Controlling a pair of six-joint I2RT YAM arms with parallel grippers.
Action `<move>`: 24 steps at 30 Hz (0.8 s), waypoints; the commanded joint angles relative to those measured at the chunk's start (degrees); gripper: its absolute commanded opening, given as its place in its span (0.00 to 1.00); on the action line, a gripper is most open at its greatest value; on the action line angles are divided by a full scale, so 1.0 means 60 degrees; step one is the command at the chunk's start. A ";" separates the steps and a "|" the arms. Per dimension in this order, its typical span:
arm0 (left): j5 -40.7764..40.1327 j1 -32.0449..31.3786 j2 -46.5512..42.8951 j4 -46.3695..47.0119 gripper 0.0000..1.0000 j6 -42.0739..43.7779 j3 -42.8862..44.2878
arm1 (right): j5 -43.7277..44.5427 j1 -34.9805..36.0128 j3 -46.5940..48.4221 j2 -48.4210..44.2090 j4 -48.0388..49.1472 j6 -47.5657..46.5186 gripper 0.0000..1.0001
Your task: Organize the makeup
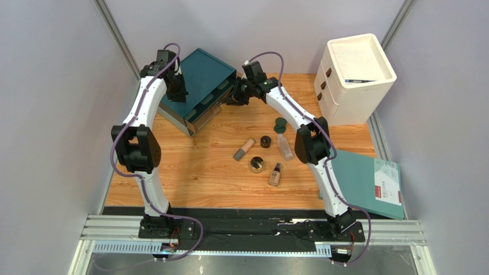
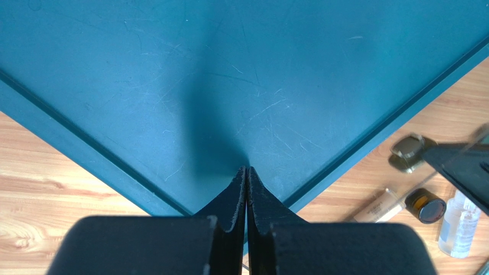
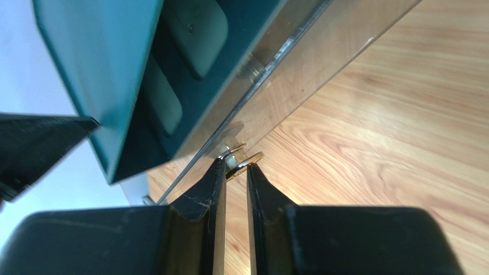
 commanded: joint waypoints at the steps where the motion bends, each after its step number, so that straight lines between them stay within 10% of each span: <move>1: -0.0220 0.0058 0.0335 -0.0487 0.00 -0.0078 0.0118 | 0.0738 -0.0139 -0.1176 -0.0337 -0.2888 -0.1500 0.18; 8: -0.0689 0.0058 0.0218 -0.0473 0.00 -0.0166 -0.0087 | 0.0576 -0.0154 -0.1999 -0.0866 -0.3151 -0.1646 0.21; 24: -0.0323 0.0058 0.0218 -0.0444 0.00 -0.0034 -0.0160 | 0.2492 -0.0169 -0.2305 -0.2199 -0.3269 -0.3637 0.77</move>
